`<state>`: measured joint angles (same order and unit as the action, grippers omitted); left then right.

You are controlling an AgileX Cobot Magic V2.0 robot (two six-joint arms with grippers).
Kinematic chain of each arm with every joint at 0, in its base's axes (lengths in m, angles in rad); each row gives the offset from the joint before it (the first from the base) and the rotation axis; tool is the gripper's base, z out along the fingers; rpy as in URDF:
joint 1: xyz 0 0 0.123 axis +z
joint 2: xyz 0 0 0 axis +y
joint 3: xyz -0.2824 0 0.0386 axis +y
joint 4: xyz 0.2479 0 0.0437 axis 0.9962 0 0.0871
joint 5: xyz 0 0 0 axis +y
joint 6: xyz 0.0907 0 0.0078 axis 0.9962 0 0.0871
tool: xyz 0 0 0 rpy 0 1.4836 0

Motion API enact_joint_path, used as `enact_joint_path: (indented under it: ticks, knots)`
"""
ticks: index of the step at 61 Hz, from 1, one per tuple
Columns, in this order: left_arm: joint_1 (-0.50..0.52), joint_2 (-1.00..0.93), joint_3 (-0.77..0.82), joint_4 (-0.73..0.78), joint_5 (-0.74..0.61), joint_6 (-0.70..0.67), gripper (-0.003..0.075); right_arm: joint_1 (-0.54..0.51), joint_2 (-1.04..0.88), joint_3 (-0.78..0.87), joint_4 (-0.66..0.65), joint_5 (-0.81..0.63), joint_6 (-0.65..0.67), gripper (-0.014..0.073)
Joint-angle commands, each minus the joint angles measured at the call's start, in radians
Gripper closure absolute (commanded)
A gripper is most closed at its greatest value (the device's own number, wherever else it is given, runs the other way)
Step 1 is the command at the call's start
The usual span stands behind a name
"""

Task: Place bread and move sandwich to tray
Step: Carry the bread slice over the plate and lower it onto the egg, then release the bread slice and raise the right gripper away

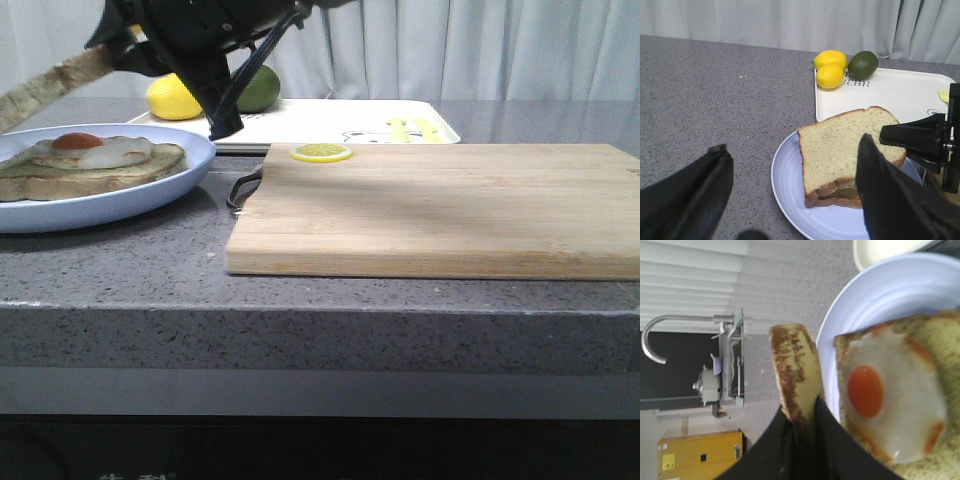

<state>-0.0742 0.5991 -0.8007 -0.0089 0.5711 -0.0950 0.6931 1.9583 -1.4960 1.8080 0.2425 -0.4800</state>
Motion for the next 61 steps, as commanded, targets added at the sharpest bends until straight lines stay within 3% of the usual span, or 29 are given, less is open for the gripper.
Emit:
enact_joint_path:
  ticks: [1, 31, 46, 61]
  knots:
    - [-0.01, 0.008, -0.026, 0.0, -0.084, -0.002, 0.0209, 0.002, -0.062, -0.04, 0.121, 0.003, -0.004, 0.0662]
    - [-0.01, 0.008, -0.026, 0.0, -0.09, -0.002, 0.0209, 0.002, -0.062, -0.04, 0.12, -0.005, -0.004, 0.0647]
    - [-0.01, 0.008, -0.026, 0.0, -0.09, -0.002, 0.0209, 0.002, -0.062, -0.04, 0.074, 0.002, -0.005, 0.0405]
    - [-0.01, 0.008, -0.026, 0.0, -0.09, -0.002, 0.0209, 0.002, -0.062, -0.04, 0.029, 0.007, -0.005, 0.0274]
